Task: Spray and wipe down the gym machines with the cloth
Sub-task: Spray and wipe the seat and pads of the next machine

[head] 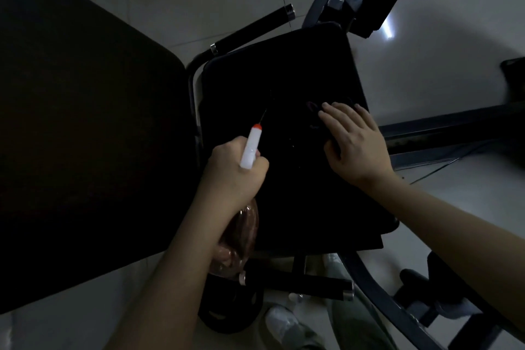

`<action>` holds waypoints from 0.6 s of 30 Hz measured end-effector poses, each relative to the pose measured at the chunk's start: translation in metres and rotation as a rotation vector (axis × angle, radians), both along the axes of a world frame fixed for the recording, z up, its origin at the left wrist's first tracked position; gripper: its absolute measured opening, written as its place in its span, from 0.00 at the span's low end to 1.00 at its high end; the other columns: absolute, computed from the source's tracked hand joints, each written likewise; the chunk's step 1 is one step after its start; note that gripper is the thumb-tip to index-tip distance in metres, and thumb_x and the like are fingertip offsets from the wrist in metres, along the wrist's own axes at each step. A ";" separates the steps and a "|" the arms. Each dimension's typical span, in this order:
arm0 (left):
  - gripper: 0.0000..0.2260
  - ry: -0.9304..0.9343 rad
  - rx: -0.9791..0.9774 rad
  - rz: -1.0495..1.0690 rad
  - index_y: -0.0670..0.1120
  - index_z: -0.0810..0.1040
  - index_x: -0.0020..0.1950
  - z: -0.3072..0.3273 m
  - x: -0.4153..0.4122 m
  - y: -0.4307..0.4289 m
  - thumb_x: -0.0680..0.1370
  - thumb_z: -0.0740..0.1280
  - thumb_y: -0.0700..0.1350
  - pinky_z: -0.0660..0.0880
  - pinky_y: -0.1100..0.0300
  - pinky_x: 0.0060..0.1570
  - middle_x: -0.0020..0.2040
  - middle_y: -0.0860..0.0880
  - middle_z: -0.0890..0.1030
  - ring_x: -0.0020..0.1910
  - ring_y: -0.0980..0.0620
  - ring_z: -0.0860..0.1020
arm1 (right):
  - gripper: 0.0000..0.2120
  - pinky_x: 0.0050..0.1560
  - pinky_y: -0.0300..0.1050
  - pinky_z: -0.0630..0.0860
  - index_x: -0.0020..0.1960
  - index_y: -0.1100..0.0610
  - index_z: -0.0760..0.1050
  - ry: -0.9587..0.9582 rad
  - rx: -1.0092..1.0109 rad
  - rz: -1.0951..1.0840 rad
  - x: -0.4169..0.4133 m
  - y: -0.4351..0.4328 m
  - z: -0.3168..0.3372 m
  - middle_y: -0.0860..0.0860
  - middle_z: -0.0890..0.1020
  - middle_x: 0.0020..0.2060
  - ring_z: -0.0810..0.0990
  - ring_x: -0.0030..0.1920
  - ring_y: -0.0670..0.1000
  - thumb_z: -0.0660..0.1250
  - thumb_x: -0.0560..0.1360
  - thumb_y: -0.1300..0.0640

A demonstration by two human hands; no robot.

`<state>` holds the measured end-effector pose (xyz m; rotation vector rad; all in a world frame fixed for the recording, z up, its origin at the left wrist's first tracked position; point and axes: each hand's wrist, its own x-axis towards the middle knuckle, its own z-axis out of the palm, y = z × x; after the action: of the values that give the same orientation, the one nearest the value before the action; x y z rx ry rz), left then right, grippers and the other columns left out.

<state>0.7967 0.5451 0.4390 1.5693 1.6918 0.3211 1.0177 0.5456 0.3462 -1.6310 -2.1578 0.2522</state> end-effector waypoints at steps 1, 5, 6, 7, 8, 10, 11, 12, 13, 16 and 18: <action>0.04 -0.007 0.008 0.015 0.43 0.77 0.46 0.000 0.001 0.006 0.75 0.63 0.41 0.70 0.61 0.35 0.39 0.46 0.79 0.37 0.49 0.77 | 0.22 0.70 0.57 0.61 0.65 0.63 0.73 -0.003 0.008 -0.003 0.000 0.000 0.000 0.57 0.74 0.65 0.70 0.68 0.57 0.56 0.75 0.55; 0.04 -0.042 0.002 0.040 0.44 0.76 0.47 0.003 0.005 0.026 0.76 0.63 0.43 0.70 0.61 0.36 0.42 0.45 0.79 0.42 0.46 0.78 | 0.22 0.70 0.57 0.62 0.65 0.63 0.73 -0.009 0.011 -0.010 -0.001 0.000 -0.001 0.57 0.75 0.65 0.70 0.68 0.57 0.56 0.75 0.55; 0.04 -0.047 0.007 0.047 0.45 0.76 0.44 0.002 0.006 0.030 0.74 0.63 0.43 0.70 0.60 0.35 0.40 0.45 0.79 0.41 0.45 0.78 | 0.22 0.70 0.57 0.61 0.65 0.63 0.73 -0.011 0.006 -0.010 0.000 0.000 -0.001 0.57 0.74 0.66 0.70 0.68 0.56 0.56 0.75 0.55; 0.04 -0.054 0.018 0.059 0.45 0.75 0.41 0.002 0.007 0.035 0.73 0.63 0.44 0.71 0.59 0.35 0.37 0.45 0.78 0.39 0.45 0.78 | 0.22 0.70 0.57 0.61 0.66 0.62 0.73 -0.013 0.001 -0.011 0.000 0.000 -0.001 0.57 0.74 0.66 0.70 0.68 0.56 0.56 0.75 0.55; 0.04 -0.061 0.026 0.070 0.44 0.74 0.39 0.001 0.009 0.040 0.73 0.62 0.43 0.72 0.57 0.36 0.36 0.45 0.78 0.38 0.44 0.78 | 0.22 0.70 0.56 0.61 0.66 0.62 0.73 -0.012 -0.003 -0.011 0.000 0.000 0.000 0.56 0.74 0.66 0.69 0.68 0.56 0.56 0.75 0.54; 0.05 -0.058 0.046 0.063 0.44 0.73 0.38 0.000 0.011 0.051 0.74 0.62 0.42 0.72 0.57 0.36 0.35 0.47 0.77 0.36 0.46 0.77 | 0.22 0.70 0.56 0.61 0.66 0.62 0.73 -0.010 -0.009 -0.017 0.001 0.001 0.000 0.56 0.74 0.66 0.69 0.68 0.56 0.56 0.75 0.54; 0.04 -0.046 0.054 0.044 0.45 0.72 0.39 0.000 0.012 0.056 0.74 0.62 0.42 0.70 0.58 0.34 0.35 0.48 0.76 0.36 0.48 0.76 | 0.22 0.70 0.57 0.61 0.66 0.62 0.73 -0.012 -0.013 -0.018 0.001 0.001 0.001 0.56 0.74 0.66 0.69 0.68 0.56 0.56 0.75 0.54; 0.03 -0.035 0.061 0.025 0.46 0.71 0.41 0.000 0.012 0.061 0.74 0.62 0.41 0.69 0.60 0.34 0.36 0.49 0.75 0.36 0.50 0.75 | 0.22 0.70 0.57 0.61 0.65 0.62 0.73 -0.013 -0.016 -0.018 0.001 0.001 0.001 0.56 0.74 0.66 0.69 0.68 0.56 0.57 0.75 0.54; 0.01 -0.025 0.073 0.016 0.46 0.71 0.43 -0.001 0.012 0.066 0.74 0.62 0.41 0.69 0.61 0.35 0.38 0.51 0.75 0.37 0.51 0.74 | 0.22 0.70 0.56 0.61 0.65 0.62 0.73 -0.014 -0.017 -0.019 0.000 0.001 0.002 0.56 0.74 0.66 0.69 0.68 0.56 0.57 0.75 0.54; 0.05 -0.041 0.143 0.100 0.46 0.73 0.49 -0.004 0.008 0.076 0.74 0.62 0.41 0.78 0.53 0.43 0.42 0.52 0.76 0.41 0.51 0.77 | 0.22 0.71 0.55 0.59 0.65 0.62 0.74 -0.016 -0.019 -0.021 0.000 0.001 0.003 0.56 0.74 0.66 0.69 0.68 0.55 0.57 0.75 0.55; 0.06 -0.070 0.216 0.199 0.46 0.74 0.49 -0.006 0.006 0.078 0.73 0.62 0.43 0.81 0.48 0.42 0.40 0.50 0.77 0.39 0.49 0.79 | 0.22 0.71 0.54 0.58 0.65 0.62 0.73 -0.020 -0.027 -0.021 0.000 0.001 0.003 0.56 0.74 0.66 0.69 0.68 0.55 0.57 0.75 0.54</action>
<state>0.8023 0.6233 0.4333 1.5233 1.8102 0.6721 1.0179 0.5463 0.3492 -1.6766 -2.1594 0.2606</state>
